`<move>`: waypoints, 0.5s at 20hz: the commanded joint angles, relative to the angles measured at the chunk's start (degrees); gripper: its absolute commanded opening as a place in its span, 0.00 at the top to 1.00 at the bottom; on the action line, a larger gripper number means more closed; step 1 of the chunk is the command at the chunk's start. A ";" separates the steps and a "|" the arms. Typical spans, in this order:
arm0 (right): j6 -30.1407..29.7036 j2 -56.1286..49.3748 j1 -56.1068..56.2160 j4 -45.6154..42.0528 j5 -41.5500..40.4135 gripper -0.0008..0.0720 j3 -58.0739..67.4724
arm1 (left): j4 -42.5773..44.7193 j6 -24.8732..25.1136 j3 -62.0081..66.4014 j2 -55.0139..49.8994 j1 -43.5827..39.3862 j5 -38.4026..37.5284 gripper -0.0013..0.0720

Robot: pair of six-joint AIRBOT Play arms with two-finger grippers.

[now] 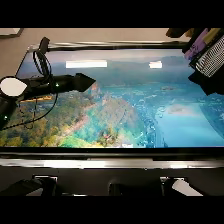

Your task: Fold the clothes and pants, and hang the long-sleeved shirts on hangers.

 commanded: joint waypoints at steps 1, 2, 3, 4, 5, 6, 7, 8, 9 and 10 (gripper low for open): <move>0.02 4.61 0.02 0.20 0.22 0.54 0.02 | 0.00 0.00 0.00 0.02 0.11 0.02 0.02; 0.04 6.71 0.02 0.20 -1.33 0.54 0.02 | 0.00 0.00 0.02 0.04 0.15 0.02 0.02; 0.22 8.74 0.02 0.22 -3.76 0.54 0.02 | 0.00 -0.04 0.02 0.04 0.24 0.00 0.02; 0.22 10.40 0.02 1.03 -6.47 0.51 0.02 | 0.00 -0.04 0.02 0.04 0.35 0.02 0.02; 0.22 11.91 0.02 3.41 -9.68 0.41 0.02 | 0.00 -0.02 0.02 0.04 0.48 0.02 0.02; 0.15 12.85 0.02 6.88 -12.66 0.41 0.02 | 0.00 -0.02 0.02 0.13 0.83 0.02 0.02; -1.05 13.25 0.04 13.22 -15.89 0.41 0.02 | 0.02 -0.02 0.02 0.26 1.36 0.04 0.02; -5.49 13.18 0.33 22.43 -18.32 0.42 0.00 | 0.02 -0.02 0.02 0.44 2.12 0.04 0.02; -13.90 12.68 2.10 32.11 -19.19 0.45 0.00 | 0.02 -0.04 0.02 0.72 2.99 0.02 0.02; -25.55 11.63 5.70 40.81 -18.43 0.48 0.00 | 0.02 -0.02 0.02 1.20 4.02 0.02 0.02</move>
